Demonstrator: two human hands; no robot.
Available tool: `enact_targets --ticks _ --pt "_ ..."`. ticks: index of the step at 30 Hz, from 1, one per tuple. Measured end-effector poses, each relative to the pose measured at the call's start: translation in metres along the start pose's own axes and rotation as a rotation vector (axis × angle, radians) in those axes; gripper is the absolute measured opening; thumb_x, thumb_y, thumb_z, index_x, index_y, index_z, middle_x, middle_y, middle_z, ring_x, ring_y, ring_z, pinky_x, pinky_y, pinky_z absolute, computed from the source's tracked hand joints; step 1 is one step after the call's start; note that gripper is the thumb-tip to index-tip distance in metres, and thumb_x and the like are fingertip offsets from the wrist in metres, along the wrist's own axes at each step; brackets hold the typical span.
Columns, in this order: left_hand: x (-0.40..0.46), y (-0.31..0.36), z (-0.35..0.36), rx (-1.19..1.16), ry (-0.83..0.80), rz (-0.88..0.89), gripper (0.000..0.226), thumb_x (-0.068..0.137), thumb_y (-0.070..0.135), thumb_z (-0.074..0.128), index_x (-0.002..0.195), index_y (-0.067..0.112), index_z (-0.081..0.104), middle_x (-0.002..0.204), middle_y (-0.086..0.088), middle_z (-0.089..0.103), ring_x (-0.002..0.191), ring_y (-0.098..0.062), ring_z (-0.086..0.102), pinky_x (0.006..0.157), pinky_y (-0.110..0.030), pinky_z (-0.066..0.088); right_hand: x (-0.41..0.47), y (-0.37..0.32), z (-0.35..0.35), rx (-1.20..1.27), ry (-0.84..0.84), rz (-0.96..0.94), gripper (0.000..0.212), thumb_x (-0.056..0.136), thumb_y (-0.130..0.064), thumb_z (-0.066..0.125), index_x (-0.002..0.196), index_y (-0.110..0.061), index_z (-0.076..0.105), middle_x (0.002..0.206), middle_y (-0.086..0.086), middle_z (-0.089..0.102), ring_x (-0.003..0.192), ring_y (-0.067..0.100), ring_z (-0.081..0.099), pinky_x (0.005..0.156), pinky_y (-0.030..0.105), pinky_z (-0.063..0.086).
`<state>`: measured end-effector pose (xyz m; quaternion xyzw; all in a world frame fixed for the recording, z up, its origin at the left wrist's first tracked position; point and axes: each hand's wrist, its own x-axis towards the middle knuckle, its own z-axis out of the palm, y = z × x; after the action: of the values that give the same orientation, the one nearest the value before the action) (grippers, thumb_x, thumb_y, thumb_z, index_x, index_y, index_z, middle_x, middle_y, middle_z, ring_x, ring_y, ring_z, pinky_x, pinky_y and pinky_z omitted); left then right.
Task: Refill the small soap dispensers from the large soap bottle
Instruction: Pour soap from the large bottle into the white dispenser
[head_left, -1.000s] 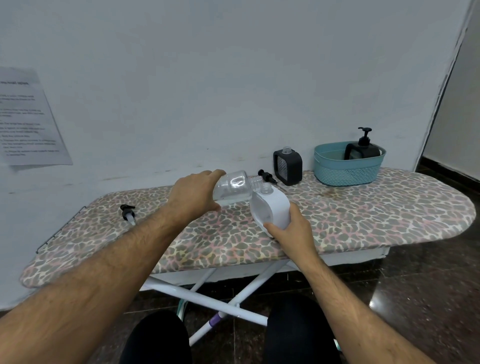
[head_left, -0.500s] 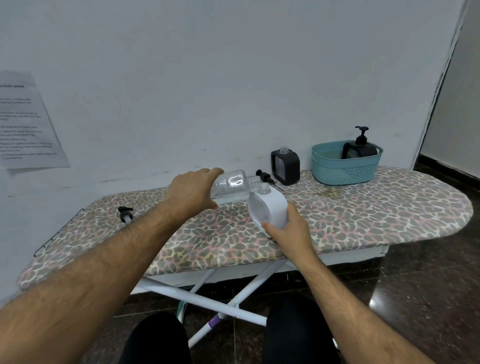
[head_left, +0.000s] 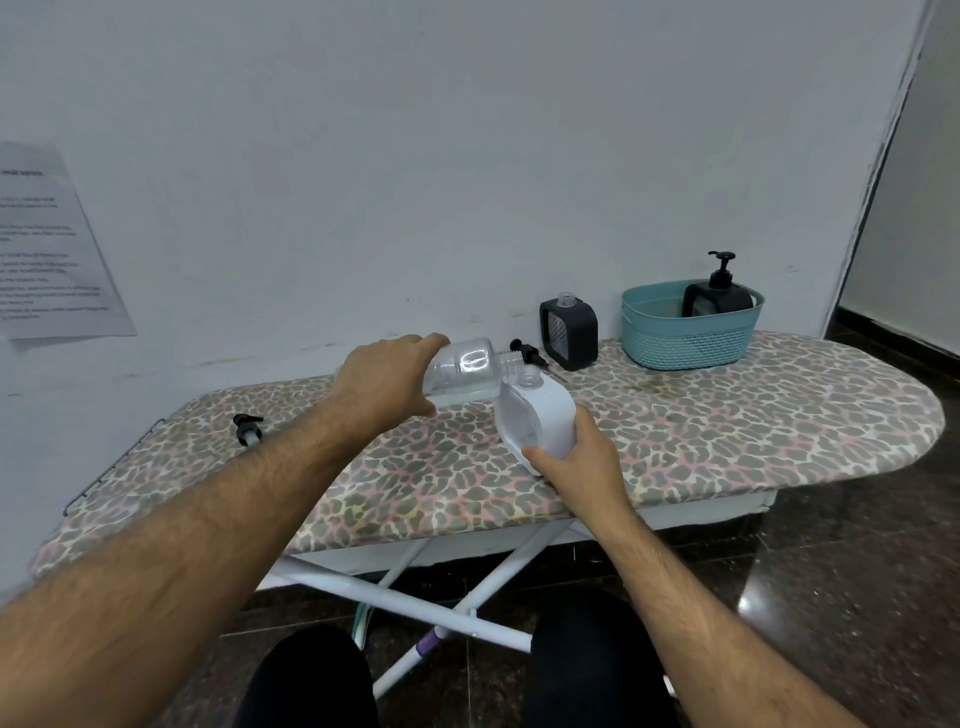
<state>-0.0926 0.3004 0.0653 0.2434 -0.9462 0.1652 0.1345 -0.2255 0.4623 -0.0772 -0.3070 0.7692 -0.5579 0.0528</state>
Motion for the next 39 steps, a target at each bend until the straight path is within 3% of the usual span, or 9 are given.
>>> enact_targets --ticks 6,39 --pt "0.0023 0.0005 0.0003 0.01 0.006 0.004 0.083 0.076 0.044 0.081 0.146 0.029 0.037 0.13 0.004 0.062 0.108 -0.02 0.063 0.081 -0.035 0.053 0.0006 -0.0003 0.0 -0.035 -0.005 0.012 0.07 0.077 -0.034 0.079 0.136 -0.018 0.045 0.125 0.0 0.058 0.111 0.02 0.057 0.089 0.04 0.054" --pt "0.0039 -0.0019 0.0023 0.011 0.011 0.016 0.081 0.077 0.042 0.081 0.144 0.029 0.038 0.128 0.004 0.063 0.106 -0.019 0.064 0.081 -0.036 0.053 -0.0009 -0.0027 -0.0011 -0.064 -0.013 0.027 0.063 0.078 -0.035 0.078 0.129 -0.017 0.046 0.12 0.001 0.058 0.107 0.021 0.057 0.086 0.043 0.056"
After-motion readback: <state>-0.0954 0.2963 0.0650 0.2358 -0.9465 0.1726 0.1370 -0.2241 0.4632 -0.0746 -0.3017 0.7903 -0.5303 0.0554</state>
